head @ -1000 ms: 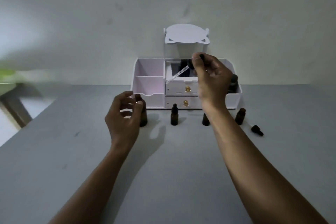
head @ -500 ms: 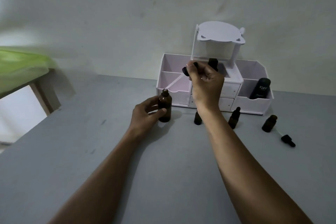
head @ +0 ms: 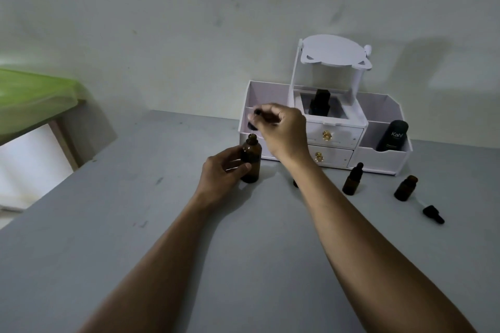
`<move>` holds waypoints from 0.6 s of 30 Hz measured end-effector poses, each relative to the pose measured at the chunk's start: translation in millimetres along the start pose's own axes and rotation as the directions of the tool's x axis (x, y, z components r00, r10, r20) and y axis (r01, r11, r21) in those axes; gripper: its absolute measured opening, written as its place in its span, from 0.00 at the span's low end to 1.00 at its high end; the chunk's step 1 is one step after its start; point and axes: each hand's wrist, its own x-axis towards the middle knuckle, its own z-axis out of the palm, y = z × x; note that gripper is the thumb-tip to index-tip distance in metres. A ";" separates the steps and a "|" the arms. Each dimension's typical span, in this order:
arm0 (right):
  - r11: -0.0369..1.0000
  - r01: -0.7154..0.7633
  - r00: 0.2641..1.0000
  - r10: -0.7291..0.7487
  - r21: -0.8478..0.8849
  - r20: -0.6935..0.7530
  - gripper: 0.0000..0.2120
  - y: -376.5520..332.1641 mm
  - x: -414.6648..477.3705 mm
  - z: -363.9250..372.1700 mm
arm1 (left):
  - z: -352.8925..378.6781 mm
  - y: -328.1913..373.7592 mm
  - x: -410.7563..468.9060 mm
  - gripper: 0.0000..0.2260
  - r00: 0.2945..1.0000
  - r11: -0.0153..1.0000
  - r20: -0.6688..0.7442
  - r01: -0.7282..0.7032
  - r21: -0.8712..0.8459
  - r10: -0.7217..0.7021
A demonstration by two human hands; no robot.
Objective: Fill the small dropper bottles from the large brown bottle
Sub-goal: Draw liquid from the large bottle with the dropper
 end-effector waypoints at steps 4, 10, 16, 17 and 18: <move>0.994 -0.025 0.997 0.032 -0.104 0.072 0.07 7.2 -9.9 5.2 | 0.6 -0.3 0.7 0.22 1.000 1.000 0.000 -0.003 0.016 0.003; 0.997 -0.025 0.999 0.026 -0.068 0.026 0.14 0.4 -16.4 -13.0 | 1.3 -1.3 0.2 0.25 1.000 1.000 -0.023 -0.004 0.017 0.004; 0.994 0.092 0.972 -0.103 -0.062 -0.212 0.09 12.4 -42.9 -101.2 | 6.0 19.5 -14.7 0.22 0.945 0.977 -0.267 -0.154 0.149 0.189; 0.992 0.096 0.958 -0.114 -0.082 -0.263 0.09 18.4 -47.5 -120.4 | 7.6 27.9 -20.1 0.21 0.926 0.965 -0.291 -0.195 0.176 0.240; 0.992 0.080 0.941 -0.108 -0.101 -0.320 0.09 26.2 -52.5 -142.4 | 13.2 37.5 -26.0 0.21 0.910 0.952 -0.299 -0.237 0.191 0.287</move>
